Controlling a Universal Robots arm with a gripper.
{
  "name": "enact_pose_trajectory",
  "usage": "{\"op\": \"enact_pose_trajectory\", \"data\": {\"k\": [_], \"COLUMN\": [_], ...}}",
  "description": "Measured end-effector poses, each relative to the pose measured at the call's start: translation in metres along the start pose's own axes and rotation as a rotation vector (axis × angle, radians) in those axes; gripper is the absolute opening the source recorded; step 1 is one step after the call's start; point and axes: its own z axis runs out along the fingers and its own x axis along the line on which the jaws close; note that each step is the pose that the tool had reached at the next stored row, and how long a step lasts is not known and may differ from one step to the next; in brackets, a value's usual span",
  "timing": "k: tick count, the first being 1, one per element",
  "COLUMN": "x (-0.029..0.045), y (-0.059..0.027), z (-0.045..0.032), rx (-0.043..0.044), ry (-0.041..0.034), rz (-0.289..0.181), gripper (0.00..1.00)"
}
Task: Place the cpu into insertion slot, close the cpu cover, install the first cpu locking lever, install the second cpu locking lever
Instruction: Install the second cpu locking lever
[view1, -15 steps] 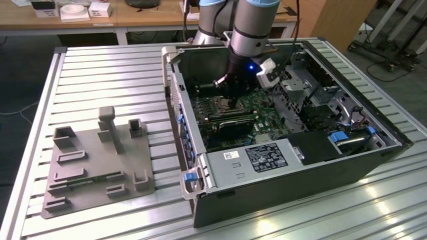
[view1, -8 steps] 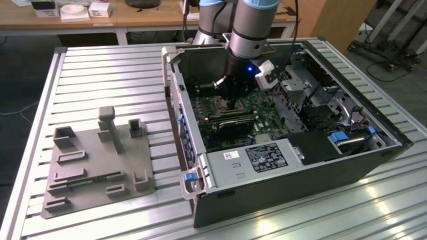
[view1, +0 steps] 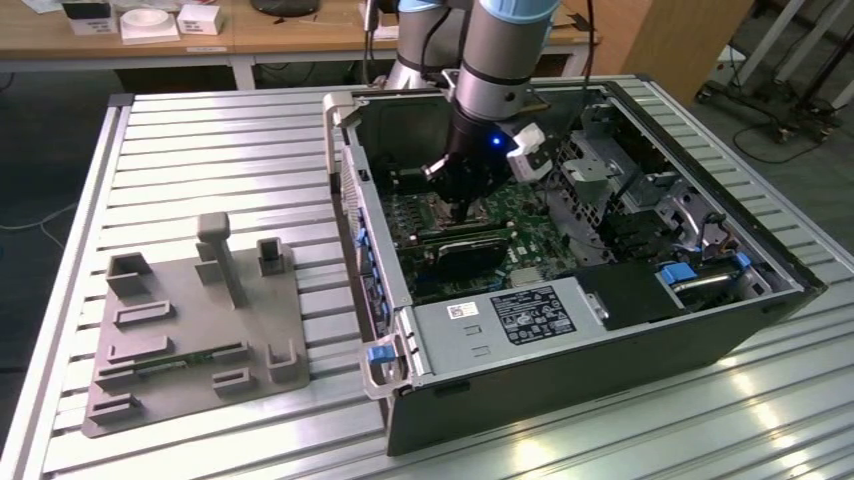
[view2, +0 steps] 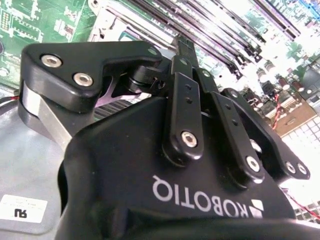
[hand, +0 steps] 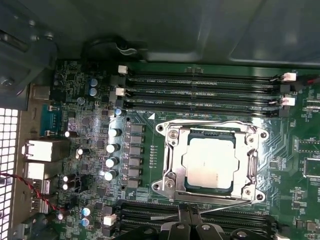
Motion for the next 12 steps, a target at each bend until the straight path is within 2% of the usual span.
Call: {"op": "enact_pose_trajectory", "data": {"k": [12], "x": [0.0045], "y": [0.0002], "z": [0.0035], "rx": [0.0001], "ry": [0.0], "rz": [0.0], "gripper": [0.1]}}
